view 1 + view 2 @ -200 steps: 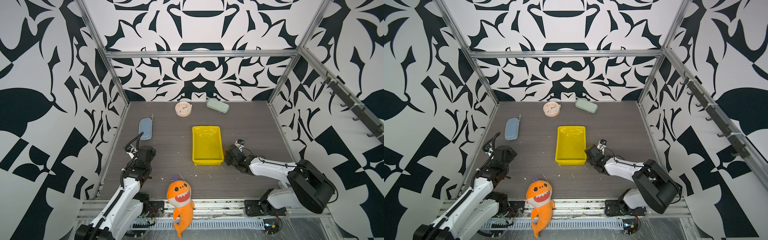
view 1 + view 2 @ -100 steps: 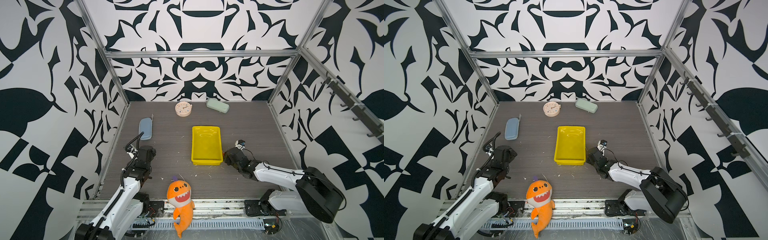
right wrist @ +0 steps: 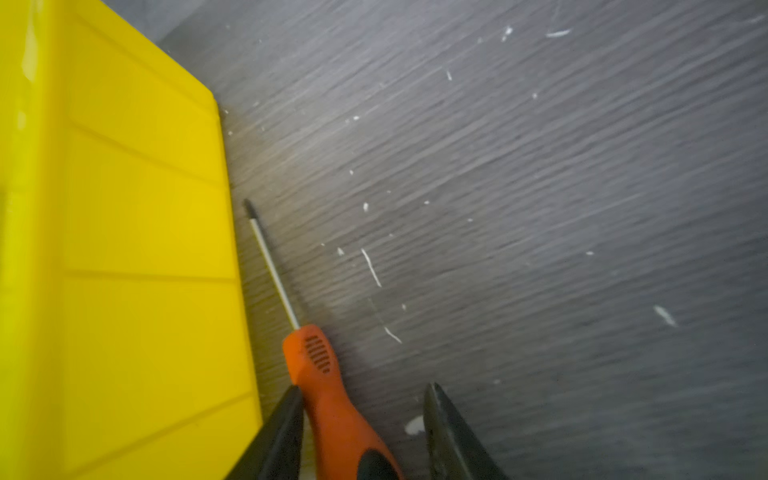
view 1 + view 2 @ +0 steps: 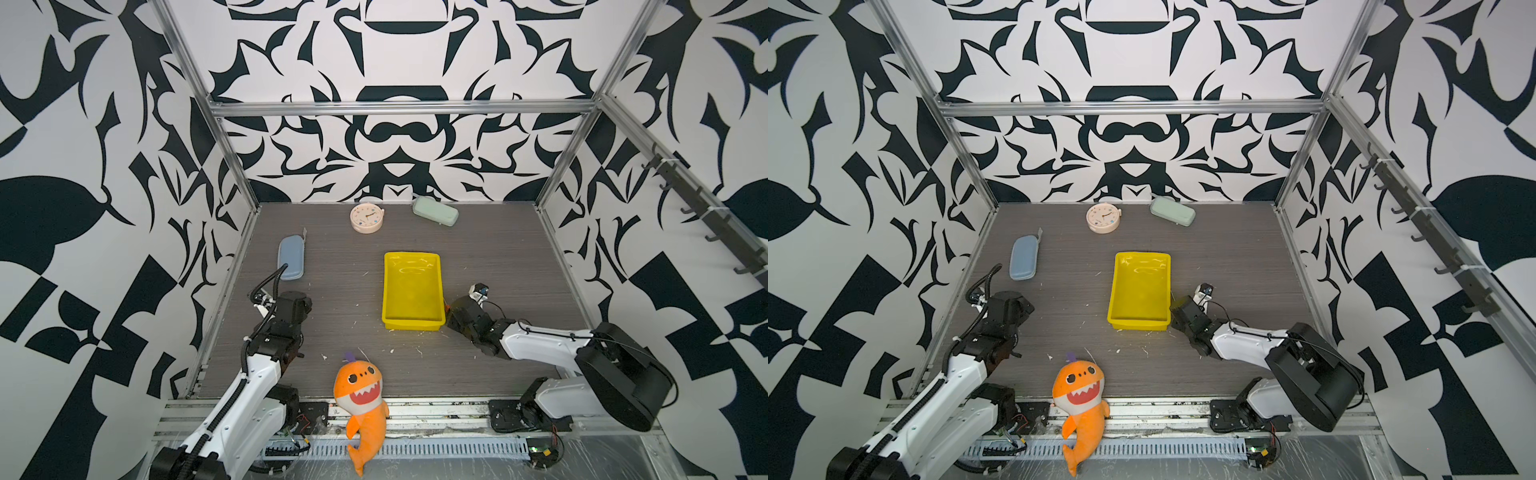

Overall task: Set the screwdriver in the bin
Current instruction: 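Lower the right gripper and close it on the screwdriver's orange handle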

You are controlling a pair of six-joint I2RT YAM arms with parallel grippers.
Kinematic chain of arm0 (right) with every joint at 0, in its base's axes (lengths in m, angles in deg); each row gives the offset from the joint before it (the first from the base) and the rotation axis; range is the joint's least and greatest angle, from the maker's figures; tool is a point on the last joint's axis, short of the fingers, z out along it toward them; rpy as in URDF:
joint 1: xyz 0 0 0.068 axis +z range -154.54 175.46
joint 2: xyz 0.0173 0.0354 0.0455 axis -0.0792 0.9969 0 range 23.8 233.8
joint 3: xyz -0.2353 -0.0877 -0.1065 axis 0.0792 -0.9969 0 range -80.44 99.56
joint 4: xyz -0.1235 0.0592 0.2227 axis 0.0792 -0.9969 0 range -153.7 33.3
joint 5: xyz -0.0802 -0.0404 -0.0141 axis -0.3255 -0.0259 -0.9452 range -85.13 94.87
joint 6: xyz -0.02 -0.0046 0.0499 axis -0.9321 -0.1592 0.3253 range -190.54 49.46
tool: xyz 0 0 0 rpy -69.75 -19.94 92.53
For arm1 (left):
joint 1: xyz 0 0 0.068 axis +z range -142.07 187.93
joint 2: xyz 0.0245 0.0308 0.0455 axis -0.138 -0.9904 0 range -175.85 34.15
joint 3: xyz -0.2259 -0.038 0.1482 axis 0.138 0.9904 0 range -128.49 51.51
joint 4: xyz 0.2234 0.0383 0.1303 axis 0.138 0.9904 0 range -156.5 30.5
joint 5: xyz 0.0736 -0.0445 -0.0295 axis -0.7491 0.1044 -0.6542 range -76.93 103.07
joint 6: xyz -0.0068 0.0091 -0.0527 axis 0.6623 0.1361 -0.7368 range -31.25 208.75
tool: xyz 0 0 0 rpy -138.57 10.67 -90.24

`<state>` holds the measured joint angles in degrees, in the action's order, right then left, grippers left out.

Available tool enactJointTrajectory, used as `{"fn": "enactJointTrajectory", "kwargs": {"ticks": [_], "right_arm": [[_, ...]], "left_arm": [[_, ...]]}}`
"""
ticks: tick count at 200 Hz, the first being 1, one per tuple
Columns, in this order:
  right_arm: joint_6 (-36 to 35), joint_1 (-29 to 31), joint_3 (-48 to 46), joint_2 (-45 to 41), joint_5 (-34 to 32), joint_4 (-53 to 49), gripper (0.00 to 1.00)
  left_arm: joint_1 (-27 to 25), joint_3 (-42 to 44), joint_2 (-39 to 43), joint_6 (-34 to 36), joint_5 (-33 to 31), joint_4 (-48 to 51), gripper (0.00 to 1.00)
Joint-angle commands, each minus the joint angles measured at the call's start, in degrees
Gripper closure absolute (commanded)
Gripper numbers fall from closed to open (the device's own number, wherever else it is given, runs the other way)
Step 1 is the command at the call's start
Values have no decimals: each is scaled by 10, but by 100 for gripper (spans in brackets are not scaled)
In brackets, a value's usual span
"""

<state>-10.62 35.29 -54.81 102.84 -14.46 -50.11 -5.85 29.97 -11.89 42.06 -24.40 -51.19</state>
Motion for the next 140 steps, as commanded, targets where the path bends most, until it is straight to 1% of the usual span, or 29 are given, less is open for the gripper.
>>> {"fn": "enactJointTrajectory", "kwargs": {"ticks": [1, 18, 40, 76, 89, 105, 123, 130, 133, 140], "right_arm": [[23, 1, 31, 16, -11, -55, 52], [26, 1, 41, 17, -24, -78, 53], [36, 1, 43, 15, -42, -95, 57], [38, -2, 57, 30, -51, -120, 58], [50, -7, 68, 45, -58, -139, 58], [50, -21, 89, 69, -47, -169, 58], [45, -33, 110, 90, -33, -192, 65], [44, -36, 115, 95, -27, -198, 71], [44, -37, 117, 97, -26, -199, 75], [42, -37, 120, 97, -23, -202, 77]], "left_arm": [[1, -20, 3, -11, -6, 10, 5], [1, -19, 6, -11, -6, 10, 4], [1, -17, 8, -10, -6, 9, 4], [1, -17, 7, -10, -6, 9, 4], [1, -18, 8, -11, -6, 9, 4], [1, -17, 9, -11, -6, 9, 4], [1, -17, 9, -11, -6, 9, 4], [1, -16, 9, -12, -6, 9, 4], [1, -16, 10, -12, -7, 9, 4], [1, -16, 10, -12, -7, 9, 4]]}}
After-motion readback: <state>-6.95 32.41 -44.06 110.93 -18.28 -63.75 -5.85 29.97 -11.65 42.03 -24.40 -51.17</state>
